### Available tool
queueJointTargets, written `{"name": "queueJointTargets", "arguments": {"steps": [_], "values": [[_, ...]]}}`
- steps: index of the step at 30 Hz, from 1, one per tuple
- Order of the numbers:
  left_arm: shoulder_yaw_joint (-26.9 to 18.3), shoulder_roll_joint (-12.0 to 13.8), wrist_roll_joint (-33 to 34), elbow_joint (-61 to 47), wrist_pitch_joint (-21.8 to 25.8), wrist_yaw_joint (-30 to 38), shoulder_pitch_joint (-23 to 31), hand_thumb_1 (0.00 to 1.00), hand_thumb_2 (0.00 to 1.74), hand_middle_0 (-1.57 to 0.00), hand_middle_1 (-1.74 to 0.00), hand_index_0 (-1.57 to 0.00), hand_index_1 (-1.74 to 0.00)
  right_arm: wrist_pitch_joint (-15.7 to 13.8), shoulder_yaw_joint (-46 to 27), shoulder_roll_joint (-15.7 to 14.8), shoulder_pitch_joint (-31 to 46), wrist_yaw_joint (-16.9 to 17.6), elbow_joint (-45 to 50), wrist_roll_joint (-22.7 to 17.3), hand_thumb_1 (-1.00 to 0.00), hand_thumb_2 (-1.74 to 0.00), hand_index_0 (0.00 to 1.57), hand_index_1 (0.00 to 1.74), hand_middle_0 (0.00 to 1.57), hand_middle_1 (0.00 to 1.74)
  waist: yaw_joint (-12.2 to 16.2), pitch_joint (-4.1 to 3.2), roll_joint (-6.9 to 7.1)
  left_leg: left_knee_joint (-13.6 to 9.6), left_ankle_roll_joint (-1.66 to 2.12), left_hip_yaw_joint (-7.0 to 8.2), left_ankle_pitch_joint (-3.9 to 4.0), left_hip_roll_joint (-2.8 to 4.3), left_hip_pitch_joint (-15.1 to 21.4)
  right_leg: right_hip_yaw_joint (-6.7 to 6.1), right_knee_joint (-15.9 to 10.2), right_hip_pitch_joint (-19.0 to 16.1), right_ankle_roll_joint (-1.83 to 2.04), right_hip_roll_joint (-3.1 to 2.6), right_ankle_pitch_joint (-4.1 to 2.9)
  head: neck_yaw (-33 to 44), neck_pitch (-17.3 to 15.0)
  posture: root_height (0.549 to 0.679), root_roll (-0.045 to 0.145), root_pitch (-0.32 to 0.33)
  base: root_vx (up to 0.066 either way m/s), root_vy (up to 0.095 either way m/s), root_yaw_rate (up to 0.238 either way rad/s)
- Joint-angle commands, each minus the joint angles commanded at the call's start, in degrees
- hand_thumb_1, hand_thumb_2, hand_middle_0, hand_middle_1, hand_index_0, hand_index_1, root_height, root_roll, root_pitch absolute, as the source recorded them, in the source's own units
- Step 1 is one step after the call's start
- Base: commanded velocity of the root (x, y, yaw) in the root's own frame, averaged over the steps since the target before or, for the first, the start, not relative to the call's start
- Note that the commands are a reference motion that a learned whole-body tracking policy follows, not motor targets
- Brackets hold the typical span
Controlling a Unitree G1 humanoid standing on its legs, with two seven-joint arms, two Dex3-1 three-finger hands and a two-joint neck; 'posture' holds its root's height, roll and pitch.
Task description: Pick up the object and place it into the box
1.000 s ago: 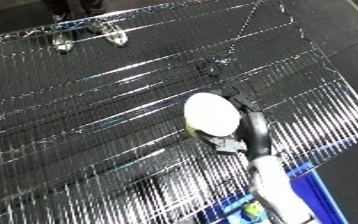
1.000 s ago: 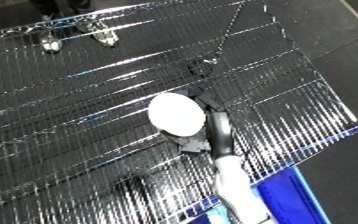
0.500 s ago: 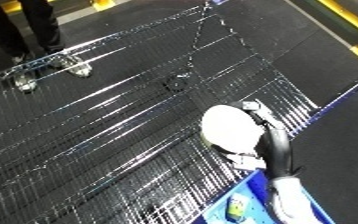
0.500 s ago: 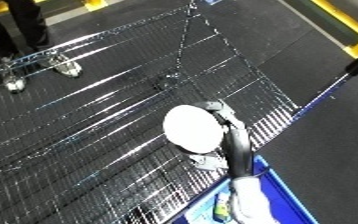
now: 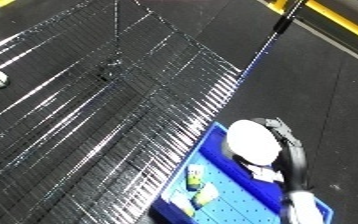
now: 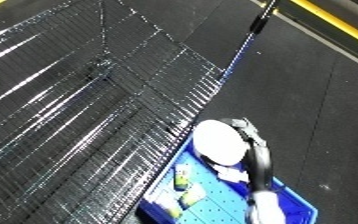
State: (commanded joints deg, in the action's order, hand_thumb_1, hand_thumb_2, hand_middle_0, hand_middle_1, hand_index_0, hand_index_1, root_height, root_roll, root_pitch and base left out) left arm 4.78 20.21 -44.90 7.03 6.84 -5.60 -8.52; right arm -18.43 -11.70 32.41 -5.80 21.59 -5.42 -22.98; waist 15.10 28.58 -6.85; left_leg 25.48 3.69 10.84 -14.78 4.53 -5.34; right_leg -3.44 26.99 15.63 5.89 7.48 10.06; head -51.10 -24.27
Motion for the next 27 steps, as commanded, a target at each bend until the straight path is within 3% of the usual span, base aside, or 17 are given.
{"name": "queueJointTargets", "arguments": {"steps": [4,7,15,27], "values": [[-0.03,-0.6,0.09,0.82,0.78,-0.61,0.6,1.0,1.74,-1.57,-1.74,-1.57,-1.74,-1.42,-1.61,-1.17,2.72,-0.37,-1.9,-2.6,-0.55,-0.96,0.86,0.96,0.86,0.96,1.54,-0.7,-0.62,-2.02,-0.08,0.88,0.17,-0.03,1.78,-0.69,-2.04,-0.78,0.69,0.08,-0.66,-1.51,-0.67,0.667,0.077,-0.02,-0.004,0.056,-0.196],[0.41,-1.01,0.08,1.63,1.43,-0.61,0.28,1.0,1.74,-1.57,-1.74,-1.57,-1.74,-2.33,-2.16,-1.31,3.51,-1.01,-3.77,-4.48,-0.4,-0.7,0.63,0.7,0.63,0.7,2.41,-0.93,-1.06,-2.91,-0.03,1.44,0.23,-0.09,2.63,-1.15,-3.23,-1.16,1.01,-0.03,-1.08,-1.87,-0.78,0.668,0.076,-0.019,-0.008,0.04,-0.134],[1.44,-1.98,-0.05,2.85,1.63,-0.1,-0.81,1.0,1.74,-1.57,-1.74,-1.57,-1.74,-3.65,-2.56,-1.11,4.06,-1.11,-8.58,-6.88,0.0,0.0,0.0,0.0,0.0,0.0,3.42,-1.4,-2.3,-3.69,0.14,1.84,0.18,-0.31,3.69,-1.81,-4.47,-1.78,1.19,-0.06,-1.36,-3.52,-1.82,0.669,0.079,-0.018,0.0,0.025,-0.053],[1.99,-2.28,-0.77,3.03,1.92,0.05,-0.81,1.0,1.74,-1.57,-1.74,-1.57,-1.74,-4.51,-2.03,-1.02,3.8,0.04,-10.76,-6.16,0.0,0.0,0.0,0.0,0.0,0.0,3.35,-1.74,-3.67,-4.55,0.49,1.46,0.84,-0.71,3.84,-1.95,-4.97,-1.78,1.29,0.36,-1.58,-3.93,-2.84,0.67,0.082,-0.013,-0.005,0.018,0.003]]}}
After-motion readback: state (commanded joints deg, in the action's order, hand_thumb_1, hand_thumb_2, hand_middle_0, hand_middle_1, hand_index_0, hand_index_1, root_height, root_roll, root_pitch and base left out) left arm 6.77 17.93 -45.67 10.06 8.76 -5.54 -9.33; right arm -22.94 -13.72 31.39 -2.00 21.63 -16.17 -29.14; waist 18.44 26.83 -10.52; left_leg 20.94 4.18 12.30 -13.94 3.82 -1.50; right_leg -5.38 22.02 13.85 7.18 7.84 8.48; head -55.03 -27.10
